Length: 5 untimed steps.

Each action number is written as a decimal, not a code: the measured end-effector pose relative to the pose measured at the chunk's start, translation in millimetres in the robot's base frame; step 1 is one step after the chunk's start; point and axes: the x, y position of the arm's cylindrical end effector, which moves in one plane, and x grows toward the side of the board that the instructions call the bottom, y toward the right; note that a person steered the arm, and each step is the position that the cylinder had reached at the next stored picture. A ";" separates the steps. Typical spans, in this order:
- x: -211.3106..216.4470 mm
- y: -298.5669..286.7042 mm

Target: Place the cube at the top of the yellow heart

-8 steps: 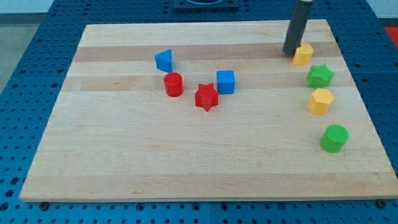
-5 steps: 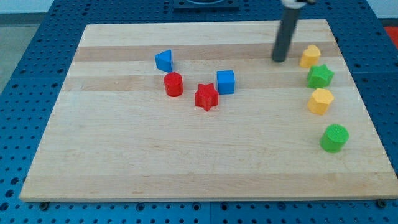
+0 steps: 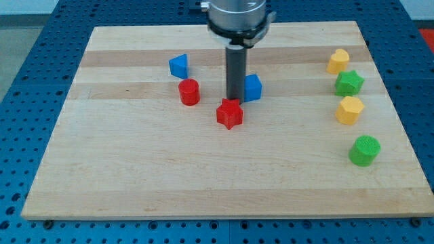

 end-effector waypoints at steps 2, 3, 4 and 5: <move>-50.2 34.6; -27.6 16.4; -2.9 49.0; -30.4 82.3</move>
